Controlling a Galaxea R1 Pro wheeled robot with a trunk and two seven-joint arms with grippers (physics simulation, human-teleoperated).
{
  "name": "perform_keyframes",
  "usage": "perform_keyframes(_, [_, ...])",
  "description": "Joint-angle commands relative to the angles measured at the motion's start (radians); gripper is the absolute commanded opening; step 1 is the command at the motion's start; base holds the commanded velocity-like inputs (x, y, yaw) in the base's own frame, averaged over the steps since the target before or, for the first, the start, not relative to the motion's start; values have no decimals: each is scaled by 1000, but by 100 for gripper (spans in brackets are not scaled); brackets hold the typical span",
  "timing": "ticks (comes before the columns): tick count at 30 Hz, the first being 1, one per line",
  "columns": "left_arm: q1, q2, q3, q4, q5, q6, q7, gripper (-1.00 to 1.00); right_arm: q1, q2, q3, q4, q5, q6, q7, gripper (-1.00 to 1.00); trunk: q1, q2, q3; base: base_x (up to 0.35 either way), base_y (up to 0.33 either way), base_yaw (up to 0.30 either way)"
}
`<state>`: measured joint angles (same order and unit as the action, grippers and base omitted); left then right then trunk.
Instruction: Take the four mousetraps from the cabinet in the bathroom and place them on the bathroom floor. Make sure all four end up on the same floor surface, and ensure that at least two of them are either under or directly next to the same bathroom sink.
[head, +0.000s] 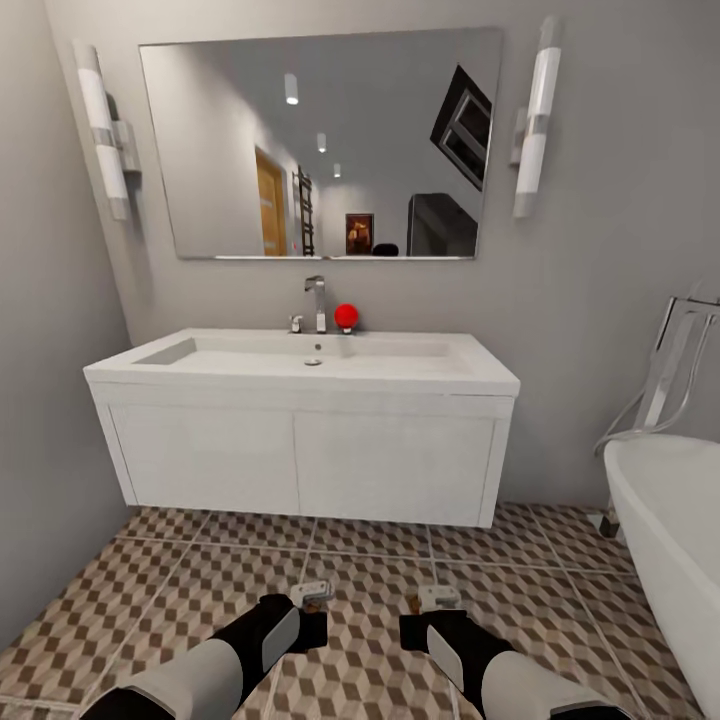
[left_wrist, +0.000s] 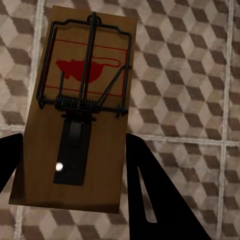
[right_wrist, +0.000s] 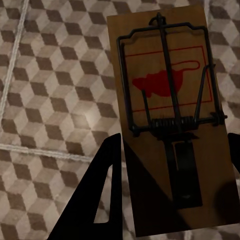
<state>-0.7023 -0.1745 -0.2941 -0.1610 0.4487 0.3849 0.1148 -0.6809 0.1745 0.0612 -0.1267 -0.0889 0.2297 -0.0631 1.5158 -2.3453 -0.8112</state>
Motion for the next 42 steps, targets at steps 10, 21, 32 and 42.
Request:
perform_keyframes(10, [0,0,-6,-54,8,4,20,-100,0,0,6,-6,-12,-2,-12,-100,38,-71,-32,0,0,0])
perform_keyframes(21, [0,0,-7,-102,8,8,20,-100,-2,0,5,-13,-8,-11,-16,-100,80,-148,-67,0,0,0])
perform_keyframes(32, [0,0,-7,-109,8,3,19,-100,-2,0,9,-13,-6,-15,-109,-100,89,-157,-109,0,0,0])
perform_keyframes(42, [0,0,-7,-118,8,3,19,-100,-2,0,12,-13,-6,-16,-85,-100,93,-159,-147,0,0,0])
